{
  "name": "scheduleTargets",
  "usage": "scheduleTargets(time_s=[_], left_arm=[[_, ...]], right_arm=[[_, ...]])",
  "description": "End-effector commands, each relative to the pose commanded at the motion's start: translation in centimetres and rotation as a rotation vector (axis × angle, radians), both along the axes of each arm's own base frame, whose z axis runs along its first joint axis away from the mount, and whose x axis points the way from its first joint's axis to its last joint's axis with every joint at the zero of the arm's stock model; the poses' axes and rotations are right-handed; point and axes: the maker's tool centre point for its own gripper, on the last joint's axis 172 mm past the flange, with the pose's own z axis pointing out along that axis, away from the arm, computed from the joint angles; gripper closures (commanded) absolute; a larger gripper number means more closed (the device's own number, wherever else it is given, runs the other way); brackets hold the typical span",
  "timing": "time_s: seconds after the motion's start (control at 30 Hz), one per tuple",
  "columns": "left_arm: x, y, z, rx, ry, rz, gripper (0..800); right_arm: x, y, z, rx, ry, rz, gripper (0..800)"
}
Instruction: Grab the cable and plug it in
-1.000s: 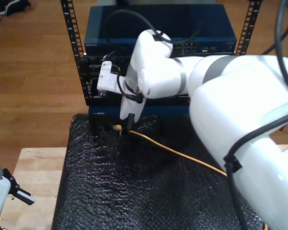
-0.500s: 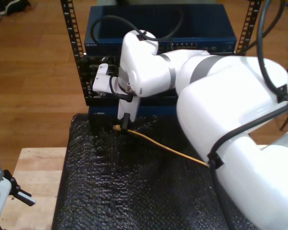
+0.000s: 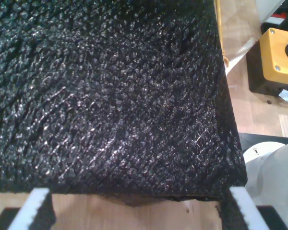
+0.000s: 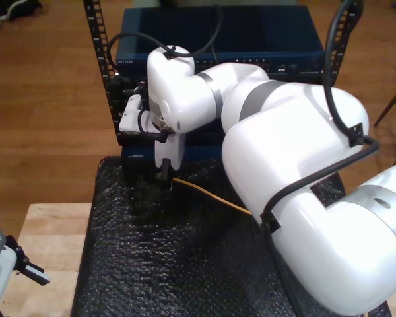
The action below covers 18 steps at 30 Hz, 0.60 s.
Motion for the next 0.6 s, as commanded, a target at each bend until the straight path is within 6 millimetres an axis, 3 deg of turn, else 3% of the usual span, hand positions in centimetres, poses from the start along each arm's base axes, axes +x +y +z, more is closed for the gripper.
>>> scheduleTargets(time_s=[0.17,0.33,0.6], left_arm=[[0.0,0.0,0.0,0.001,-0.001,-0.002,0],[0.0,0.0,0.0,0.001,-0.001,-0.002,0],[0.0,-0.1,0.0,0.0,0.0,-0.002,0]], right_arm=[[0.5,-0.4,-0.1,-0.053,0.017,-0.024,26],[0.2,1.0,-0.4,-0.065,0.024,-0.011,26],[-0.5,1.2,-1.2,-0.091,0.028,-0.07,31]])
